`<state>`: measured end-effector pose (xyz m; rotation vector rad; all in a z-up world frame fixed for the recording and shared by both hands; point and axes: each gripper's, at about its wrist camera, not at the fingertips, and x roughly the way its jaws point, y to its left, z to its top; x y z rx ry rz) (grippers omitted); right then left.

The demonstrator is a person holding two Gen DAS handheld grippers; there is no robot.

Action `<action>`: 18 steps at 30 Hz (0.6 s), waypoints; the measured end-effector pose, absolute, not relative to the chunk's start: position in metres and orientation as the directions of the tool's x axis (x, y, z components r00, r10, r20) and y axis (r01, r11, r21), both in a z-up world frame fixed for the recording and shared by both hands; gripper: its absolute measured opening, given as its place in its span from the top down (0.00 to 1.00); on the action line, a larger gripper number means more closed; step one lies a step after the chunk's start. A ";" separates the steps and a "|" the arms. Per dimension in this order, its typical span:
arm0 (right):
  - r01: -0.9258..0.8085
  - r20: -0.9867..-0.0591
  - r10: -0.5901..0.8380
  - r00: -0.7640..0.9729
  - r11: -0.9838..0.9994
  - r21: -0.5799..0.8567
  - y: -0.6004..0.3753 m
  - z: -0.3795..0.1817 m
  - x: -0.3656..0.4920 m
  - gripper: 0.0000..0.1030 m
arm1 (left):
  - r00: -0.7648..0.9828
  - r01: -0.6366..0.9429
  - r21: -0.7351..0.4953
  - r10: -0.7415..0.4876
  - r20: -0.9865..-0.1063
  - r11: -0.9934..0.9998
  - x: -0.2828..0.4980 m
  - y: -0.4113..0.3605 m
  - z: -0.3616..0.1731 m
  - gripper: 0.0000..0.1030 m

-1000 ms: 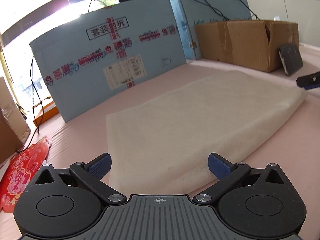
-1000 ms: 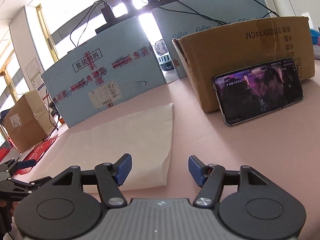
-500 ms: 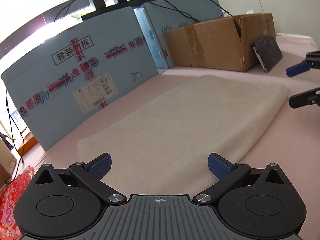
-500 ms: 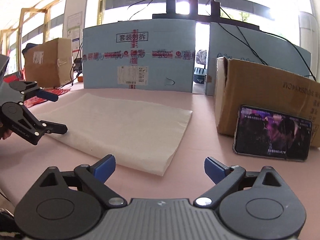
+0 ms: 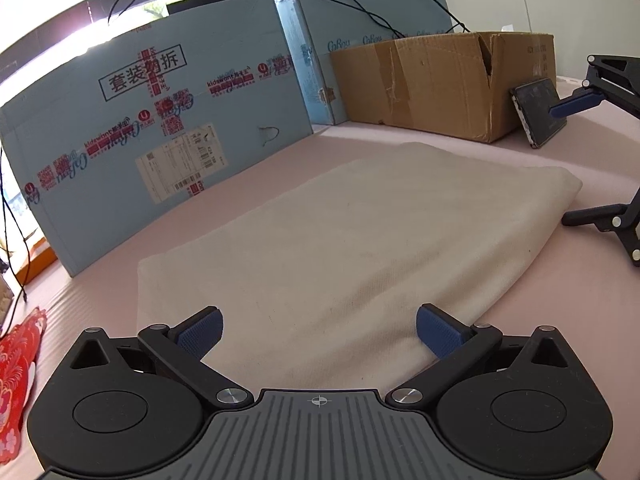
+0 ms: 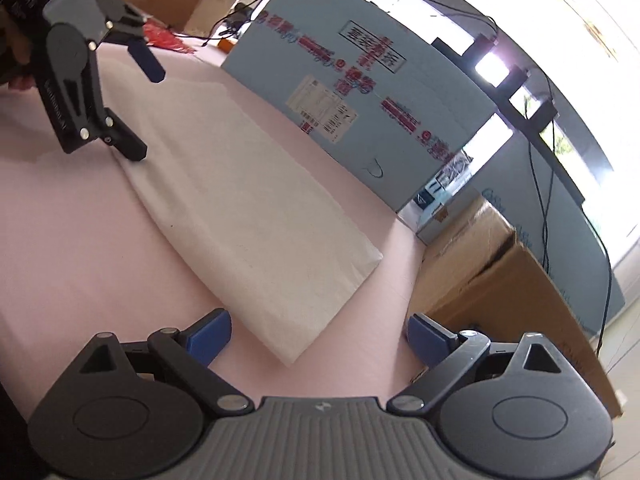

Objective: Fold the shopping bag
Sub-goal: 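Grasp the folded bag edge with the right gripper while the left gripper pinches the opposite edge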

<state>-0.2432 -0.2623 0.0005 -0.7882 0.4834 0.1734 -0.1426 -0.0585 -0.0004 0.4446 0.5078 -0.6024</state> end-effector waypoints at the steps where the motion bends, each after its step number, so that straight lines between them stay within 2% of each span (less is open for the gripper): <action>1: -0.337 -0.476 -0.022 0.879 0.677 -0.654 -0.258 0.000 -0.241 0.11 | 0.706 0.630 0.236 -0.421 -0.569 0.740 -0.142 -0.058 -0.001 0.00; 5: -0.394 -0.462 0.025 0.887 0.565 -0.725 -0.236 -0.003 -0.235 0.19 | 0.689 0.636 0.199 -0.433 -0.581 0.745 -0.138 -0.055 -0.001 0.00; 7: -0.421 -0.456 0.060 0.888 0.507 -0.752 -0.224 -0.003 -0.233 0.20 | 0.682 0.639 0.184 -0.439 -0.585 0.747 -0.136 -0.054 -0.001 0.00; 10: -0.446 -0.444 0.109 0.890 0.421 -0.790 -0.208 -0.007 -0.235 0.30 | 0.672 0.642 0.163 -0.447 -0.590 0.749 -0.134 -0.052 -0.001 0.00; 12: -0.464 -0.446 0.137 0.884 0.363 -0.808 -0.199 -0.011 -0.239 0.48 | 0.666 0.644 0.150 -0.453 -0.593 0.751 -0.133 -0.051 -0.001 0.00; 14: -0.482 -0.457 0.155 0.876 0.323 -0.814 -0.194 -0.014 -0.242 0.60 | 0.671 0.644 0.151 -0.459 -0.583 0.750 -0.134 -0.050 0.001 0.00; 16: -0.497 -0.472 0.160 0.867 0.349 -0.794 -0.198 -0.013 -0.242 0.68 | 0.681 0.650 0.166 -0.472 -0.560 0.742 -0.139 -0.049 0.003 0.00; 17: -0.493 -0.469 0.160 0.868 0.378 -0.784 -0.201 -0.011 -0.242 0.79 | 0.682 0.666 0.173 -0.499 -0.534 0.725 -0.144 -0.049 0.006 0.00; 18: -0.486 -0.467 0.156 0.871 0.414 -0.769 -0.205 -0.008 -0.241 0.85 | 0.680 0.686 0.182 -0.532 -0.504 0.705 -0.150 -0.048 0.008 0.00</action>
